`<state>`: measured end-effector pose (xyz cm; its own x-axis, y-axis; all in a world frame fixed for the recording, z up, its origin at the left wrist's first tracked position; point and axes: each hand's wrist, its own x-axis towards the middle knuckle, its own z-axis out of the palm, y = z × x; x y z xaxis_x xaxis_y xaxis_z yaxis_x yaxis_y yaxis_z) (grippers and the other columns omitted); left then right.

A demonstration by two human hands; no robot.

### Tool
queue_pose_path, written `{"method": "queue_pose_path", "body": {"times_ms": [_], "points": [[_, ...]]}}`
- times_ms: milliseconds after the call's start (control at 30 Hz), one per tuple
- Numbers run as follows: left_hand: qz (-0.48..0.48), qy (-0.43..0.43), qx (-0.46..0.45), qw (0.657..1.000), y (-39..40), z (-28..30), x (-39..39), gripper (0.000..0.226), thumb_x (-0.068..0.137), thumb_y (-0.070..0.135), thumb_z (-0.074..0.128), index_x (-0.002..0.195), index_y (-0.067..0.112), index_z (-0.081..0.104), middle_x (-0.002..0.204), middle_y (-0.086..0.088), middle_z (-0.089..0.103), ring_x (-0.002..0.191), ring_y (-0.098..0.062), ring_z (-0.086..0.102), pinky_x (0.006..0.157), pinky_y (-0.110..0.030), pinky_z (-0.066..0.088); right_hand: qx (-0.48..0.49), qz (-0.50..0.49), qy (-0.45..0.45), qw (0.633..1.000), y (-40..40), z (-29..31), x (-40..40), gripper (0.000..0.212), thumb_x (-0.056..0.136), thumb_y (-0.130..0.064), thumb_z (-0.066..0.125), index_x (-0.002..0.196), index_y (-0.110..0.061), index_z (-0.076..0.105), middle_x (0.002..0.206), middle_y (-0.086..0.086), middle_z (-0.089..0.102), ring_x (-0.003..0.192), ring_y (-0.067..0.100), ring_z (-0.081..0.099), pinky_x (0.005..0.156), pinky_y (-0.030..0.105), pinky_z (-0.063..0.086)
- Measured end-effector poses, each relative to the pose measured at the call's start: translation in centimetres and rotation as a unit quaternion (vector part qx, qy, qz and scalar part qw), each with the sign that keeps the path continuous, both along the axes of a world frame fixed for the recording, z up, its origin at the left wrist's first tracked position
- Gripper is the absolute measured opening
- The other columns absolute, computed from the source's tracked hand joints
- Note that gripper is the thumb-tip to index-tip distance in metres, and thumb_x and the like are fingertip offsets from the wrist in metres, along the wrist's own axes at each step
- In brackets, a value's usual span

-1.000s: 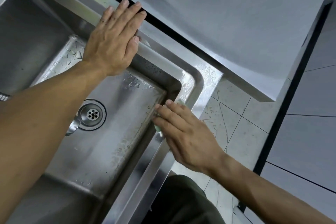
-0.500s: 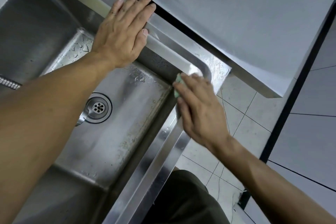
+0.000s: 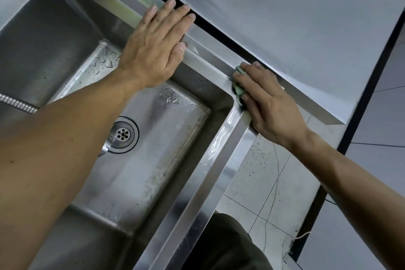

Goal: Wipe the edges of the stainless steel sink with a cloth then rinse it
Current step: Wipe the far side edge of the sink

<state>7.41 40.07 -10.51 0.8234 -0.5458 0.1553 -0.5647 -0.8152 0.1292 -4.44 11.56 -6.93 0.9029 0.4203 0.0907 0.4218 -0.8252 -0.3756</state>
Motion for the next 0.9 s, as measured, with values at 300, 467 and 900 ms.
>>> {"method": "queue_pose_path", "body": {"times_ms": [300, 467, 900], "points": [[-0.004, 0.008, 0.011, 1.000, 0.1, 0.2, -0.1, 0.061, 0.108, 0.034, 0.022, 0.165, 0.014, 0.019, 0.173, -0.007, 0.018, 0.161, -0.026, 0.009, 0.131, -0.046, 0.005, 0.041, 0.172, -0.076, 0.981, 5.2, -0.2, 2.5, 0.028, 0.105, -0.018, 0.052, 0.114, -0.002, 0.073, 0.109, 0.017, 0.069, 0.093, 0.032, 0.064, 0.081, 0.043, 0.053], [-0.048, 0.030, 0.035, 0.998, 1.1, 0.9, 0.4, 0.061, 0.110, 0.037, 0.020, 0.166, 0.015, 0.013, 0.174, -0.004, 0.010, 0.161, -0.022, 0.004, 0.131, -0.042, 0.002, 0.077, 0.222, -0.123, 0.964, 11.2, -1.1, 3.3, 0.031, 0.103, -0.034, 0.064, 0.086, -0.010, 0.073, 0.081, 0.009, 0.065, 0.067, 0.027, 0.057, 0.065, 0.038, 0.048], [-0.057, 0.029, 0.056, 0.996, 1.5, 1.1, 0.3, 0.062, 0.111, 0.041, 0.016, 0.167, 0.016, 0.009, 0.175, -0.003, 0.007, 0.162, -0.023, 0.002, 0.131, -0.043, 0.003, 0.130, 0.122, -0.105, 0.978, 12.3, -2.4, 3.0, 0.041, 0.097, -0.020, 0.060, 0.057, -0.015, 0.052, 0.056, 0.000, 0.048, 0.048, 0.018, 0.046, 0.049, 0.027, 0.025]]}}
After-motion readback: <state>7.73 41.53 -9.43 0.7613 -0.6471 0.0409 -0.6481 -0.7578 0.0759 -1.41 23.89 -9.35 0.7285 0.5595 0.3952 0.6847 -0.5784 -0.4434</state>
